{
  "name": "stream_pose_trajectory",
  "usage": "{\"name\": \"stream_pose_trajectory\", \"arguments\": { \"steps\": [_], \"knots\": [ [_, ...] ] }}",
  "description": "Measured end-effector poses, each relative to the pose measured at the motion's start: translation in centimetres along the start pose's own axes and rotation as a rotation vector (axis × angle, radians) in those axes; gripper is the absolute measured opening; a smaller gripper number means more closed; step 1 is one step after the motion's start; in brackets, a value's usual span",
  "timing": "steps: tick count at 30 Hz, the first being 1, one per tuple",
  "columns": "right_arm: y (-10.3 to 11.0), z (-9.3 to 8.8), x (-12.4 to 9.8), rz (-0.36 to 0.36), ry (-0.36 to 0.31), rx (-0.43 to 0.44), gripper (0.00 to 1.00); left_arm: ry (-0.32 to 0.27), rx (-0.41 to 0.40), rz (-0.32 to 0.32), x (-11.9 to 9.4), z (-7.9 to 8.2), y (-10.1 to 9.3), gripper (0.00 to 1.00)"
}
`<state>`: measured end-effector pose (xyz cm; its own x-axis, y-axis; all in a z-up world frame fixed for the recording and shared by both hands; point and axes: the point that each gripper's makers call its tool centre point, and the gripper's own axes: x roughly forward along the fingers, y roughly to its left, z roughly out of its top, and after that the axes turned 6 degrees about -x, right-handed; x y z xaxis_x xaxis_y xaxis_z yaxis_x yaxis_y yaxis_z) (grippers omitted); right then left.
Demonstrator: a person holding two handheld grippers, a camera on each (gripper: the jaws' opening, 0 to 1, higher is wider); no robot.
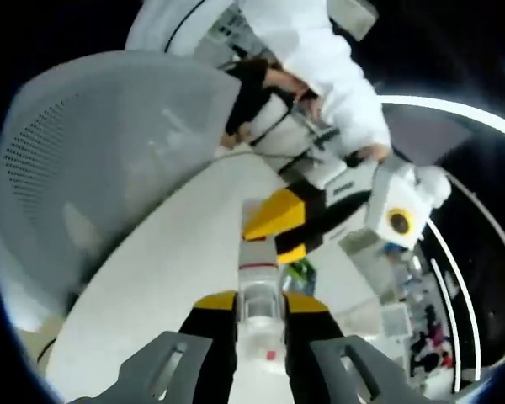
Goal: Arrange the skincare products in the storage area until every visible bottle or jar stands upright without overlapping.
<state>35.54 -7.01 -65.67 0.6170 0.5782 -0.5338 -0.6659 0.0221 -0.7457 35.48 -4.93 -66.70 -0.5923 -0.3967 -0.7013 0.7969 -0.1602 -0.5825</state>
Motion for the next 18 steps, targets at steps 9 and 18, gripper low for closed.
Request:
{"name": "stream_pose_trajectory", "arguments": {
  "steps": [9,18],
  "knots": [
    [0.7,-1.1,0.6,-0.019,0.018,-0.085,0.13,-0.061,0.005,0.043,0.0,-0.3,1.9,0.17],
    [3.5,-2.5,2.5,0.05,0.052,-0.117,0.14,-0.044,0.024,0.138,3.6,-1.2,2.5,0.16]
  ]
}}
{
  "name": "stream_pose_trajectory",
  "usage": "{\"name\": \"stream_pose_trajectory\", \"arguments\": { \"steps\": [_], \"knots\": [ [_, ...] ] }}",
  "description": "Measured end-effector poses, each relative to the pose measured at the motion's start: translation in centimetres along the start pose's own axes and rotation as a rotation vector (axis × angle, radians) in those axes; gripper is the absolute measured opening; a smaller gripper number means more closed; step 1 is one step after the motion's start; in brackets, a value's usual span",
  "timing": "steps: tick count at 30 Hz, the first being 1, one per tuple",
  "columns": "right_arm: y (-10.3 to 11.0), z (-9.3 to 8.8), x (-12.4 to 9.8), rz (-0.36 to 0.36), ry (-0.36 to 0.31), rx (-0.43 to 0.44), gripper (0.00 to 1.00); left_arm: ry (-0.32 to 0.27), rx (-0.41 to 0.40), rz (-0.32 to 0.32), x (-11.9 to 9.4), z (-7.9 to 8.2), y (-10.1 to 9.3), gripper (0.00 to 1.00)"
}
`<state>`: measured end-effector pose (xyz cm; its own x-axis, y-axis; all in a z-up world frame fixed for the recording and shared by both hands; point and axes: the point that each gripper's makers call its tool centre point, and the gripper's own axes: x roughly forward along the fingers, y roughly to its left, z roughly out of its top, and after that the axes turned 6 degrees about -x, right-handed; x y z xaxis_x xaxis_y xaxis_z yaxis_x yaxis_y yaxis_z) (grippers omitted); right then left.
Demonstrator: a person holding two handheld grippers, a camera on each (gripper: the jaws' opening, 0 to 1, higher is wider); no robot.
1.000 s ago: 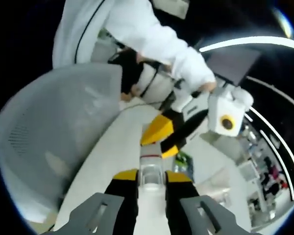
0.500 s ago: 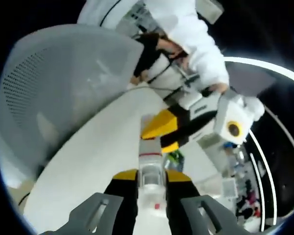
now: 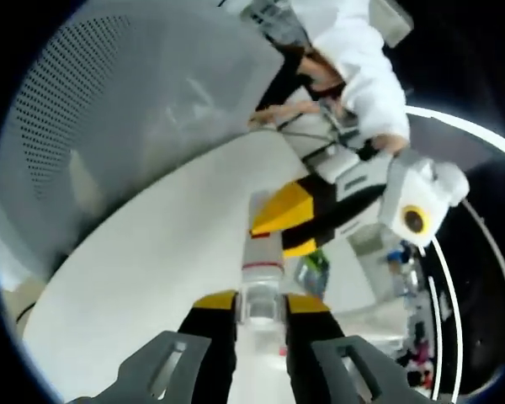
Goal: Arrange the skincare products in the storage area until every visible bottle or jar stands upright without overlapping.
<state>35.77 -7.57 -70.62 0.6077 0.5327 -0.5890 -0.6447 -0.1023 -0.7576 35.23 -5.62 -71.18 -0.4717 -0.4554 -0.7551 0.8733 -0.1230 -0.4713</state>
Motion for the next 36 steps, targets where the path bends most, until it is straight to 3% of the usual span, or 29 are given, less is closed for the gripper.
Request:
{"name": "stream_pose_trajectory", "arguments": {
  "steps": [6,12,18,23,25,27,29,30,36],
  "knots": [
    [0.4,-0.3,-0.1,-0.001,0.003,0.062,0.14,-0.009,0.008,0.044,0.8,-0.2,0.3,0.16],
    [0.2,-1.5,-0.5,-0.028,0.023,0.209,0.15,-0.023,0.025,0.076,0.8,-0.2,0.6,0.16],
    [0.7,-2.8,-0.8,-0.031,0.056,0.341,0.17,0.001,0.072,0.173,1.0,-0.9,2.0,0.16],
    [1.2,-3.2,-1.0,-0.038,0.068,0.472,0.18,-0.043,0.073,0.183,0.8,-0.5,2.0,0.16],
    [1.3,-3.5,-1.1,-0.041,0.081,0.548,0.17,-0.073,0.092,0.214,0.4,-0.1,2.6,0.16],
    [1.4,-4.0,-1.1,-0.055,0.117,0.527,0.18,-0.109,0.118,0.273,0.0,0.4,3.4,0.16],
    [1.7,-3.9,-1.0,-0.055,0.119,0.55,0.16,-0.108,0.129,0.297,-0.1,0.3,3.8,0.16],
    [1.9,-3.9,-1.0,-0.063,0.12,0.627,0.16,-0.114,0.127,0.302,-0.1,0.2,3.9,0.16],
    [2.2,-4.1,-1.0,-0.087,0.126,0.813,0.17,-0.15,0.131,0.31,-0.3,0.5,4.1,0.16]
  ]
}}
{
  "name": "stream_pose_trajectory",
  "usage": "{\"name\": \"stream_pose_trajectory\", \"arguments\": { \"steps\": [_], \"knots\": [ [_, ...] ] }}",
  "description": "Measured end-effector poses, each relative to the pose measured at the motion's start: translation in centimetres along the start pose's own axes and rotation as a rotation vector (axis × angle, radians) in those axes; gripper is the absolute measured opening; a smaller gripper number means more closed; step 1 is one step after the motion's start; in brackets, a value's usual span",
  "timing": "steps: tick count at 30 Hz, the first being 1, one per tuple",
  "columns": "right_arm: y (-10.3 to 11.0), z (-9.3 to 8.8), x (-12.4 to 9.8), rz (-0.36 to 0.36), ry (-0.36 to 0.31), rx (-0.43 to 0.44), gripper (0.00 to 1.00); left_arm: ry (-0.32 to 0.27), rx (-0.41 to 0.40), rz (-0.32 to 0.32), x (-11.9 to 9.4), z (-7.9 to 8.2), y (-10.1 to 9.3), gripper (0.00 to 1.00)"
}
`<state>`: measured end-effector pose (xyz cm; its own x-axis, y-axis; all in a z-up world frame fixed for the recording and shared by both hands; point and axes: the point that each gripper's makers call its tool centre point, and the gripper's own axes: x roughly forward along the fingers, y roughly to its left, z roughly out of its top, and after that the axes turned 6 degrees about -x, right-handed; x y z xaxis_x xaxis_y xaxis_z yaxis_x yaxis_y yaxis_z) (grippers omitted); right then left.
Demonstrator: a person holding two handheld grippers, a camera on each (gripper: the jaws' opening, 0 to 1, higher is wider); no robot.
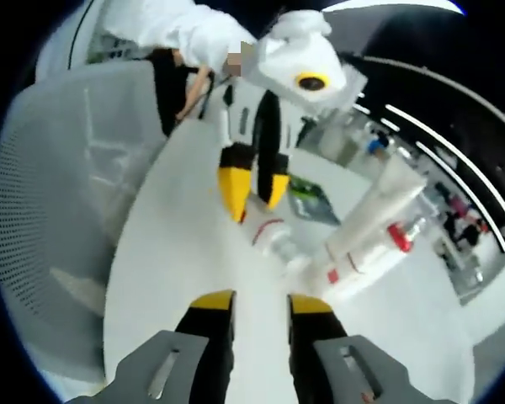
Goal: Arrange the skincare products in the storage area until every visible bottle or jar stands upright without overlapping.
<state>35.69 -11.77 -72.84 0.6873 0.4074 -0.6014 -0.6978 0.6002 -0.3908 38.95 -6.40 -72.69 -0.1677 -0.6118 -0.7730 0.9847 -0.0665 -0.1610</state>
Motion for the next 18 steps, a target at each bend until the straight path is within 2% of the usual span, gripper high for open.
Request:
{"name": "stream_pose_trajectory", "arguments": {
  "steps": [3,7,9,10,12,15,18],
  "knots": [
    [-0.4,0.2,-0.1,-0.03,-0.013,0.121,0.19,-0.007,0.022,0.009,0.0,0.1,0.1,0.16],
    [-0.6,1.0,-0.3,-0.043,-0.041,0.295,0.2,-0.032,-0.005,-0.001,-0.1,0.5,0.2,0.16],
    [-0.7,1.3,-0.4,-0.048,-0.033,0.343,0.21,-0.055,0.0,-0.003,-0.2,0.8,0.2,0.16],
    [-0.8,1.6,-0.5,-0.055,-0.032,0.318,0.22,-0.064,0.002,0.004,-0.3,0.9,0.3,0.16],
    [-0.9,1.9,-0.6,-0.069,-0.033,0.324,0.22,-0.085,-0.003,0.003,-0.5,1.2,0.3,0.16],
    [-0.6,2.4,-0.2,-0.06,-0.057,0.494,0.22,-0.112,0.0,0.006,-0.8,1.4,0.4,0.16],
    [-0.9,2.9,0.0,-0.082,-0.079,0.567,0.2,-0.14,0.003,0.012,-1.2,1.6,0.5,0.16]
  ]
}}
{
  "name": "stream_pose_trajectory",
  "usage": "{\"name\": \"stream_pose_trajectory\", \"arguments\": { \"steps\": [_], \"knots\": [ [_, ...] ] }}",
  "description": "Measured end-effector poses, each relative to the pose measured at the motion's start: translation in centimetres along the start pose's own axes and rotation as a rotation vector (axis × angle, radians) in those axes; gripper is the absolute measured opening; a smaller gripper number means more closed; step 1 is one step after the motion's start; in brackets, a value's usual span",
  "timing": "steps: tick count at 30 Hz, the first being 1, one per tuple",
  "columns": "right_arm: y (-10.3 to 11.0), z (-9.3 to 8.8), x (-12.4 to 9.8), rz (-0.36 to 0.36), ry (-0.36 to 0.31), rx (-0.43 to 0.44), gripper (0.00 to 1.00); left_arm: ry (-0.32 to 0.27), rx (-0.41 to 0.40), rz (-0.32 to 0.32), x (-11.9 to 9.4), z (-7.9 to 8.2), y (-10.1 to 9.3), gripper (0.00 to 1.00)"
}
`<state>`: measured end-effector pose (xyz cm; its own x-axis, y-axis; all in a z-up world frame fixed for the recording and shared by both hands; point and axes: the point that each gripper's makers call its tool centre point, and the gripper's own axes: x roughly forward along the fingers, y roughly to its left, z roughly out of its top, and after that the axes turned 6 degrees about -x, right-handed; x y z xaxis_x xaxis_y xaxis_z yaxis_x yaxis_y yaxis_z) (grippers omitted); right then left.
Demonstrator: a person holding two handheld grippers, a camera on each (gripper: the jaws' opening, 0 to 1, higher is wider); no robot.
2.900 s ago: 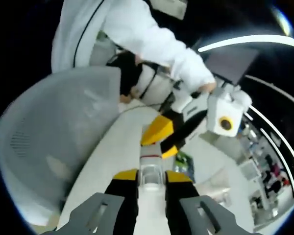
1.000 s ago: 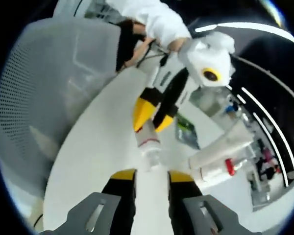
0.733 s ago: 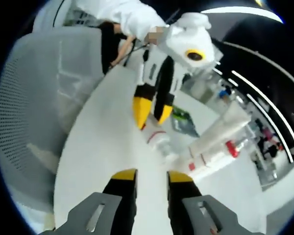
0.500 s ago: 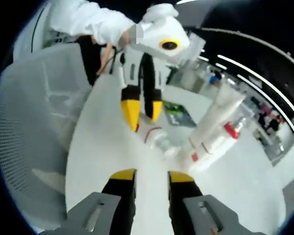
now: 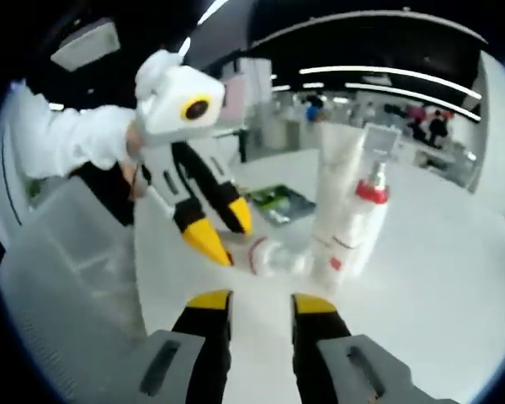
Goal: Arrange the skincare products in the storage area until every visible bottle or jar stands upright without overlapping.
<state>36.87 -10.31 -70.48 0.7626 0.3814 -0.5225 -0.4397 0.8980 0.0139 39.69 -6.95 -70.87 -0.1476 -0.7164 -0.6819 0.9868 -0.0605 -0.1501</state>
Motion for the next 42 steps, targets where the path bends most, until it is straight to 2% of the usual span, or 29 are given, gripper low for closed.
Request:
{"name": "stream_pose_trajectory", "arguments": {
  "steps": [3,4,6,11,16,19,20,24,29,36,39,42],
  "knots": [
    [0.2,0.5,0.1,-0.011,-0.021,0.067,0.2,-0.026,0.013,0.01,-0.3,0.3,0.2,0.16],
    [0.4,0.9,0.1,-0.002,-0.049,0.148,0.2,-0.047,0.015,0.016,-0.5,0.6,0.3,0.16],
    [0.4,1.3,0.1,-0.007,-0.076,0.254,0.22,-0.081,0.009,0.015,-0.7,1.1,0.4,0.16],
    [-0.2,2.7,0.2,-0.051,-0.146,0.412,0.23,-0.132,0.021,0.003,-1.1,1.9,0.4,0.16],
    [-0.8,3.8,0.2,-0.117,-0.195,0.473,0.24,-0.176,0.057,0.002,-1.6,2.6,0.5,0.16],
    [-0.8,4.4,0.3,-0.132,-0.215,0.514,0.23,-0.196,0.076,0.0,-1.7,2.7,0.5,0.16],
    [-0.7,4.7,0.3,-0.138,-0.224,0.545,0.22,-0.216,0.123,-0.003,-1.8,2.8,0.3,0.16],
    [-0.7,4.9,0.3,-0.178,-0.232,0.556,0.2,-0.233,0.114,-0.002,-2.1,2.6,0.3,0.16],
    [-0.7,5.1,0.4,-0.211,-0.251,0.615,0.19,-0.253,0.133,-0.01,-2.5,2.3,0.3,0.16],
    [-0.2,6.2,1.0,-0.271,-0.254,0.577,0.17,-0.277,0.134,-0.018,-2.9,1.9,1.0,0.17],
    [-0.1,6.7,1.2,-0.294,-0.271,0.568,0.15,-0.279,0.144,-0.01,-3.0,1.8,1.2,0.17],
    [0.1,7.1,1.6,-0.315,-0.26,0.529,0.14,-0.274,0.158,0.005,-2.9,1.5,1.6,0.17]
  ]
}}
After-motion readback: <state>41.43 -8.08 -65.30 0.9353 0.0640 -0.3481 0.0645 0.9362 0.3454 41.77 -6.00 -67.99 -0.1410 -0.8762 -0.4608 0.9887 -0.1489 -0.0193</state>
